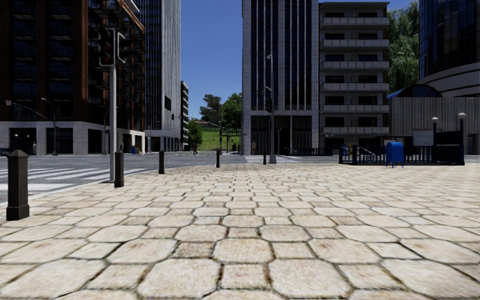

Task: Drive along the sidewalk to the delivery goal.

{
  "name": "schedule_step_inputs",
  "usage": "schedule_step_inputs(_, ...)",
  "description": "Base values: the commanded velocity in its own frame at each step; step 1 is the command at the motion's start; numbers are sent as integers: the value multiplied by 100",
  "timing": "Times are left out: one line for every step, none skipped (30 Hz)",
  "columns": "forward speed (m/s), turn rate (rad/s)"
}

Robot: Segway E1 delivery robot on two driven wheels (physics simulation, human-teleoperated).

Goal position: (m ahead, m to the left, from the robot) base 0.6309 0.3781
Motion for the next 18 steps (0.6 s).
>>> schedule_step_inputs(51, 0)
schedule_step_inputs(51, 0)
schedule_step_inputs(51, 0)
schedule_step_inputs(52, 0)
schedule_step_inputs(52, 0)
schedule_step_inputs(0, 0)
schedule_step_inputs(0, 0)
schedule_step_inputs(0, 0)
schedule_step_inputs(0, 0)
schedule_step_inputs(0, 0)
schedule_step_inputs(0, 0)
schedule_step_inputs(0, 0)
schedule_step_inputs(0, 0)
schedule_step_inputs(0, 0)
schedule_step_inputs(0, 0)
schedule_step_inputs(0, 0)
schedule_step_inputs(0, 0)
schedule_step_inputs(0, 0)
